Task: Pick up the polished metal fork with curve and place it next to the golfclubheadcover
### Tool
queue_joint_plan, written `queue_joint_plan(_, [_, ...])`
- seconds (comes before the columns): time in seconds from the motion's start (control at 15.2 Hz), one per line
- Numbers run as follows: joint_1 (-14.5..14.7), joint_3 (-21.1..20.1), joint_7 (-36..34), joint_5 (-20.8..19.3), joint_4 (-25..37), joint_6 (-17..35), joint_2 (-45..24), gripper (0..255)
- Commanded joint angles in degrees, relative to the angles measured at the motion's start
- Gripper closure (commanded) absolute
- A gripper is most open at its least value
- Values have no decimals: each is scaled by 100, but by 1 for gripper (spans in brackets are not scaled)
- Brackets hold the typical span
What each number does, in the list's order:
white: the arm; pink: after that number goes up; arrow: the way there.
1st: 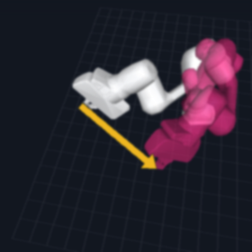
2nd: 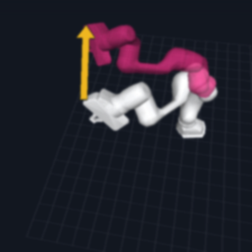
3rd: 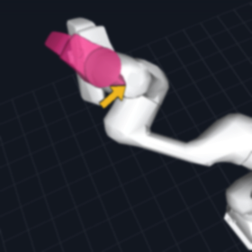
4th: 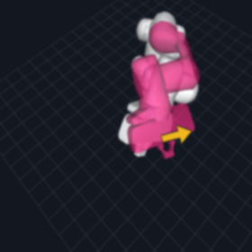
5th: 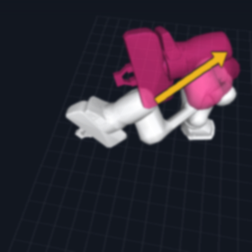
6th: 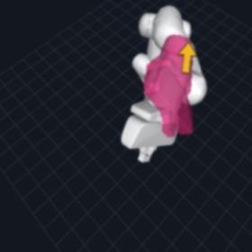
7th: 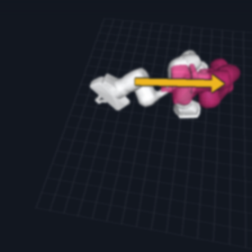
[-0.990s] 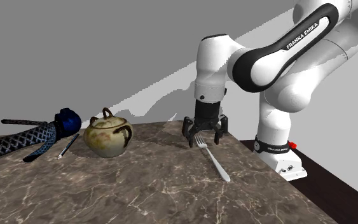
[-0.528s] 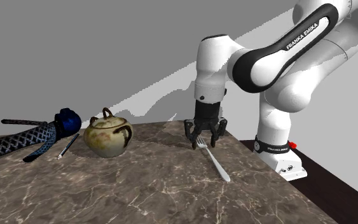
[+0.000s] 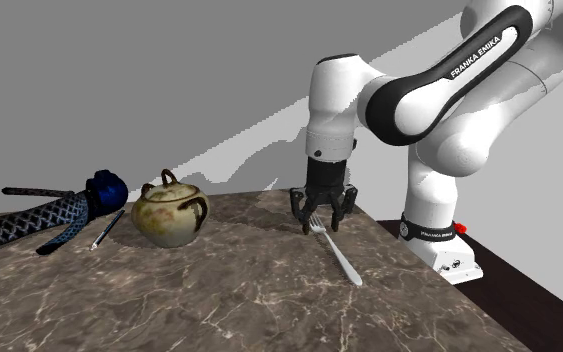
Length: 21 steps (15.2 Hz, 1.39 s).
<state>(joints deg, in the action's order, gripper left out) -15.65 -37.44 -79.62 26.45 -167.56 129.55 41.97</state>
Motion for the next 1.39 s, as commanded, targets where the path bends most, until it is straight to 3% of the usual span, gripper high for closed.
queue_joint_plan(0.0, [-4, -5, -1, 7, -7, 22, -17, 255])
queue_joint_plan(1.32, [-88, 765, 32, -594, 1022, -1963, 963, 255])
